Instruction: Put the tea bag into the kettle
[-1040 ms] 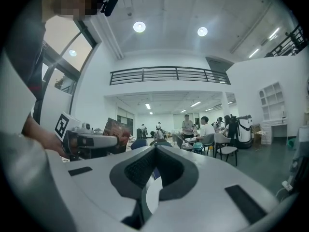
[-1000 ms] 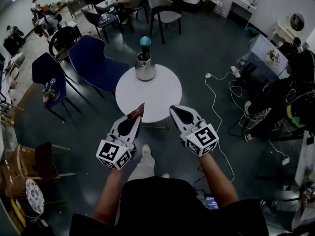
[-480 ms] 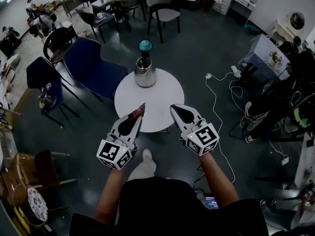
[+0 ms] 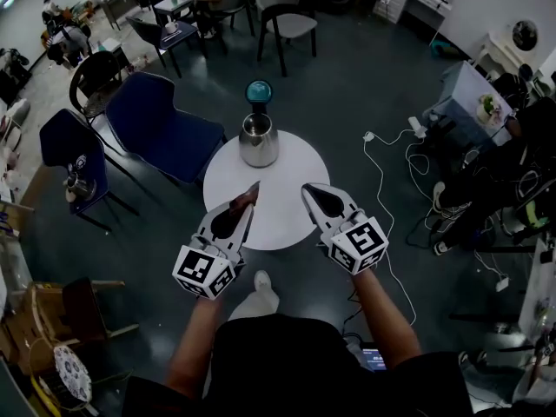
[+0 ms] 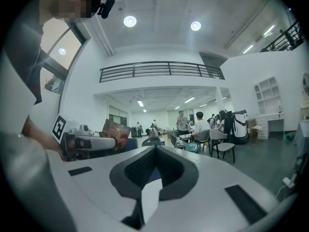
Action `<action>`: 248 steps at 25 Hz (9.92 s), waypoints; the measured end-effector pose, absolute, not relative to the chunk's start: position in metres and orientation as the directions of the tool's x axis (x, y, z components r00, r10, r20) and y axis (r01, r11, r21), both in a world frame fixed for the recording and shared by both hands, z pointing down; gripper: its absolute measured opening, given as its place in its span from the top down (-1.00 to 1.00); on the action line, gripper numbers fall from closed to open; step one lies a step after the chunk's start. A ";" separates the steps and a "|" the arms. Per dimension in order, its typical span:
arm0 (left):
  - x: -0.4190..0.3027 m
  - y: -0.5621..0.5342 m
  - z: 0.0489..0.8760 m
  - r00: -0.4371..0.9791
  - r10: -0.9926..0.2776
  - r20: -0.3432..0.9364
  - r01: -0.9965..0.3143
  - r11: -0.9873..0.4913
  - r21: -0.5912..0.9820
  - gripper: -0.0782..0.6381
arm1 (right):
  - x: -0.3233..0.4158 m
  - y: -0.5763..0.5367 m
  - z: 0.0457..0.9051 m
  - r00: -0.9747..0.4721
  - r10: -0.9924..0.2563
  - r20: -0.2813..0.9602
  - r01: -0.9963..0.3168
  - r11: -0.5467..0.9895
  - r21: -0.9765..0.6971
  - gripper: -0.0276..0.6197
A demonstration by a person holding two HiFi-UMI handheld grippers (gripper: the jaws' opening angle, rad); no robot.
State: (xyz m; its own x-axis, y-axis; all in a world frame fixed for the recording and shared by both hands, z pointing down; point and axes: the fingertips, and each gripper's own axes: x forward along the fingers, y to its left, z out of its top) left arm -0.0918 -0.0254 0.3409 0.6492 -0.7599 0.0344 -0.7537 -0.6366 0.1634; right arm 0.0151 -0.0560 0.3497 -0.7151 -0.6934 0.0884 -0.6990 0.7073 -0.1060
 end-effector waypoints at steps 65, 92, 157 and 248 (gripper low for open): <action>-0.096 -0.257 0.421 0.602 -0.777 0.184 -0.798 -0.574 0.183 0.67 | -0.006 -0.253 0.408 -0.769 -0.619 0.162 -0.639 0.750 -0.169 0.86; -0.091 -0.350 0.472 0.572 -0.781 0.251 -0.813 -0.579 0.051 0.67 | -0.011 -0.298 0.451 -0.797 -0.578 0.176 -0.603 0.775 -0.188 0.86; -0.082 -0.392 0.505 0.583 -0.761 0.284 -0.784 -0.619 -0.051 0.56 | -0.013 -0.304 0.524 -0.780 -0.572 0.254 -0.626 0.724 -0.290 0.86; -0.101 -0.373 0.535 0.605 -0.739 0.297 -0.770 -0.638 -0.020 0.66 | -0.022 -0.287 0.556 -0.749 -0.579 0.322 -0.661 0.682 -0.313 0.86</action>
State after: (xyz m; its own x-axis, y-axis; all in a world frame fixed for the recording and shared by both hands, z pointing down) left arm -0.1008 -0.3732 0.5345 0.6052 -0.7386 0.2971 -0.7695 -0.6383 -0.0196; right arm -0.0219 -0.2874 0.5561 -0.7492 -0.5786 0.3224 -0.6613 0.6818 -0.3129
